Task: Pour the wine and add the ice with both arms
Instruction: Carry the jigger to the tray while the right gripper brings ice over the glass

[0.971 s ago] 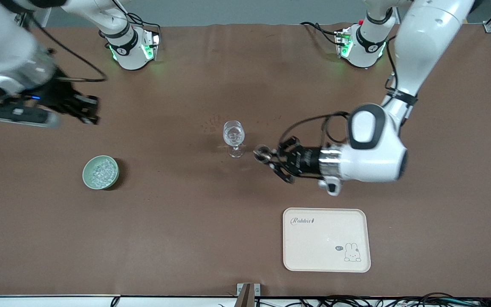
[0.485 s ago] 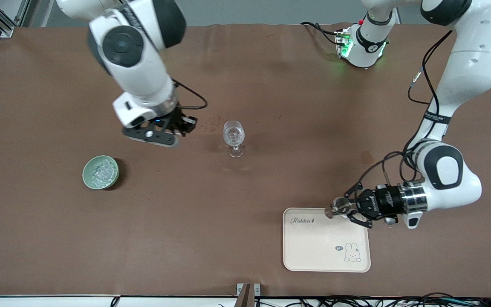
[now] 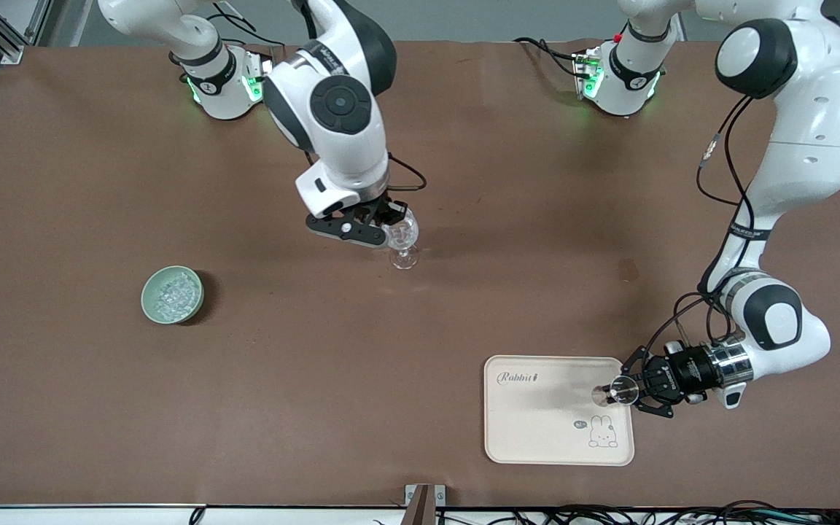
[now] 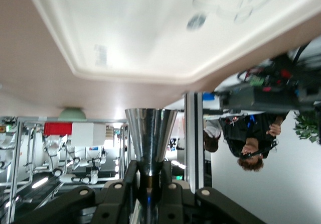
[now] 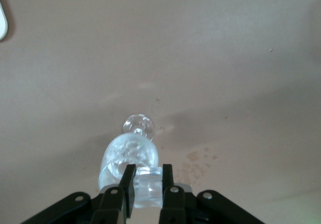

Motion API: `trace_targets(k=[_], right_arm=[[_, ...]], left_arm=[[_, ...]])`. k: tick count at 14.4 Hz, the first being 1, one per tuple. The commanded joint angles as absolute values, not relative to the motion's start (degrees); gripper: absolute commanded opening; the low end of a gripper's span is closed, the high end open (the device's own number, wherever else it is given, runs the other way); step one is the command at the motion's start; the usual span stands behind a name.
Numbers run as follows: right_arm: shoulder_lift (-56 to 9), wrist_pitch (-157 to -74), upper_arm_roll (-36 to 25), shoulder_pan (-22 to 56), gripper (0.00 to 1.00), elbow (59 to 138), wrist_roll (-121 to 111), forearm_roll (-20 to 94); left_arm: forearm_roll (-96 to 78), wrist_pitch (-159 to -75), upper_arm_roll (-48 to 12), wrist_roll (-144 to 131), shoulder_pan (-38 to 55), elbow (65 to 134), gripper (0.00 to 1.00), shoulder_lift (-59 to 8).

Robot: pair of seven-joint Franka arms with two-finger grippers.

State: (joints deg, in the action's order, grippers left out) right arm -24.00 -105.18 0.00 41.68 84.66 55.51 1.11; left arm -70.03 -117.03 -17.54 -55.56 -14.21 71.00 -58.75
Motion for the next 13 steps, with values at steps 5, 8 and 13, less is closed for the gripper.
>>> trace_targets(k=[5, 8, 13], right_arm=[[-26.72, -107.84, -0.70, 44.91, 0.01, 84.46, 59.41, 1.23], [-26.72, -107.32, -0.70, 44.91, 0.02, 84.46, 59.41, 1.23], [-26.89, -107.31, -0.70, 45.70, 0.07, 85.08, 59.50, 1.23]], left_arm=[[-74.08, -120.50, -16.44, -50.72, -11.69, 67.24, 0.03, -65.29], [-74.71, -120.50, -16.35, -47.99, -11.69, 67.24, 0.09, -66.18], [-77.61, -120.59, -16.35, -44.48, -11.51, 67.59, 0.34, -67.50]])
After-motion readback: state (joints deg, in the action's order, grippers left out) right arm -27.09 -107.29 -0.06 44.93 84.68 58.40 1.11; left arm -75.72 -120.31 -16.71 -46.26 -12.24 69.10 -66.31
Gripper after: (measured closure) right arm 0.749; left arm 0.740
